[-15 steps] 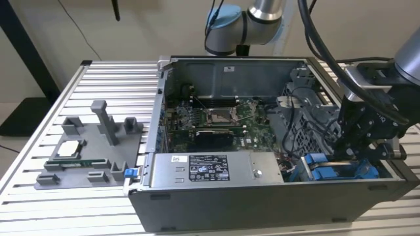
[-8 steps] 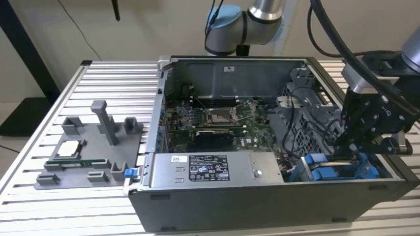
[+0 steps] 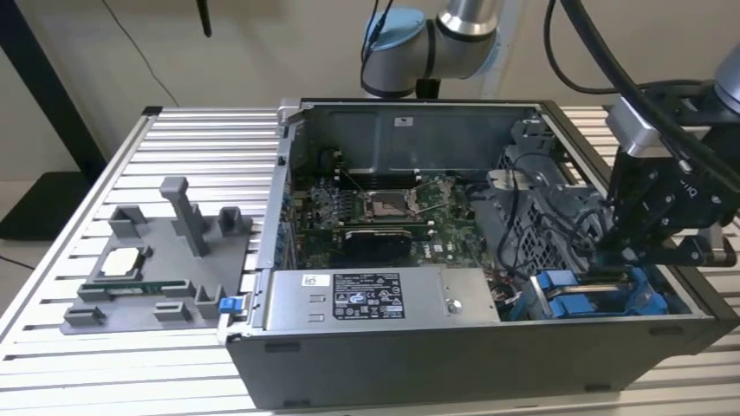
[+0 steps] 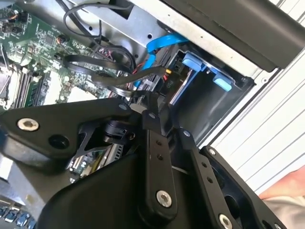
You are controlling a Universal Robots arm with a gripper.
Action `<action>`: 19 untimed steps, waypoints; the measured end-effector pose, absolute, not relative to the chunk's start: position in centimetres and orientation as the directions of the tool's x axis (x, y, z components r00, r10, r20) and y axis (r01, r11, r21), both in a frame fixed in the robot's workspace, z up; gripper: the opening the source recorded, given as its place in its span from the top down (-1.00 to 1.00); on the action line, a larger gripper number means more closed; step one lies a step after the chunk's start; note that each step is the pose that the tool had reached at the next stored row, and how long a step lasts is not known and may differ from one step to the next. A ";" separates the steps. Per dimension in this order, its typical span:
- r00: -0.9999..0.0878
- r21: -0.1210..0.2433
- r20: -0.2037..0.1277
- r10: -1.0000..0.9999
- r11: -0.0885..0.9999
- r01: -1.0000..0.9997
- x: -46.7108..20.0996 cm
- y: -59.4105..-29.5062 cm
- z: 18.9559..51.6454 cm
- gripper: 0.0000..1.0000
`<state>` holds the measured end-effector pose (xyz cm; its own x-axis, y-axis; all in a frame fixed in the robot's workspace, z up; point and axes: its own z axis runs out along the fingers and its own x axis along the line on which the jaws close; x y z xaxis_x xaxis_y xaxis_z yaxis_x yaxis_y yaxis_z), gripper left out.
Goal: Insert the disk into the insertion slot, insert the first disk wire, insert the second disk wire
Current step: 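Insert the second disk wire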
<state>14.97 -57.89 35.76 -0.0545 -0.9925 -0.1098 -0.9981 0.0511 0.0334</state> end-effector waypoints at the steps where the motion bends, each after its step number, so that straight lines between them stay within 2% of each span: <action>1: -0.054 0.024 -0.111 -0.992 0.051 -0.998 15.0 -57.9 35.8 -1.00; 8: -0.051 0.003 -0.113 -0.992 0.051 -0.999 15.0 -57.9 37.2 -1.00; 19: -0.050 -0.005 -0.113 -0.992 0.051 -0.999 15.0 -57.9 39.9 -1.00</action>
